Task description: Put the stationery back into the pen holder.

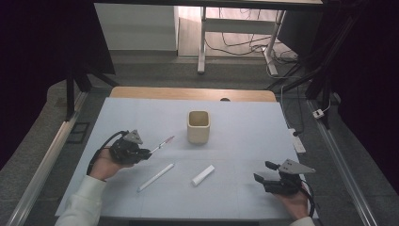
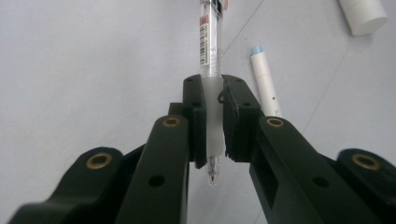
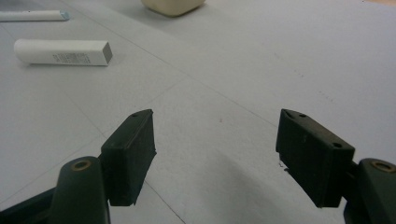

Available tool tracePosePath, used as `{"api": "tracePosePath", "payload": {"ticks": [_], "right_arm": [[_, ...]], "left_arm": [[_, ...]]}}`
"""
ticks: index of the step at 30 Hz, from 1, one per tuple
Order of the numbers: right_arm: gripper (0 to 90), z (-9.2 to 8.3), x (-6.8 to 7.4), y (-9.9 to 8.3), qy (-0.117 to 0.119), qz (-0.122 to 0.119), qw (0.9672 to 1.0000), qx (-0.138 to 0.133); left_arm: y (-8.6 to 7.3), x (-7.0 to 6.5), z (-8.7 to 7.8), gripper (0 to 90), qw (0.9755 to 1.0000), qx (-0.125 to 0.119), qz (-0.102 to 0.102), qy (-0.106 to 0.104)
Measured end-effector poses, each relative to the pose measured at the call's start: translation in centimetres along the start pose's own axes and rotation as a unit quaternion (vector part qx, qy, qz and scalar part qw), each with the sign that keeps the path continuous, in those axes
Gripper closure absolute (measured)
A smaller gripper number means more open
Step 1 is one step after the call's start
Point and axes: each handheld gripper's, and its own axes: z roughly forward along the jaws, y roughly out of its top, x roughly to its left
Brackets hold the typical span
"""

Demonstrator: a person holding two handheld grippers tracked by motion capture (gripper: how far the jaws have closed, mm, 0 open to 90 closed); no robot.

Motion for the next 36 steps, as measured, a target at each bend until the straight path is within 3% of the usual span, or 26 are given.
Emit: {"api": "tracePosePath", "payload": {"ticks": [17,36], "right_arm": [[27.9,0.1,0.1,0.0,0.005,0.002,1.0,-0.001],[27.9,0.4,0.5,0.4,0.011,-0.001,0.9999,-0.003]], "left_arm": [[2.0,-2.5,-0.6,79.6,0.9983,-0.038,0.038,-0.02],[4.6,-5.3,1.0,79.6,0.9947,-0.038,0.087,-0.038]]}}
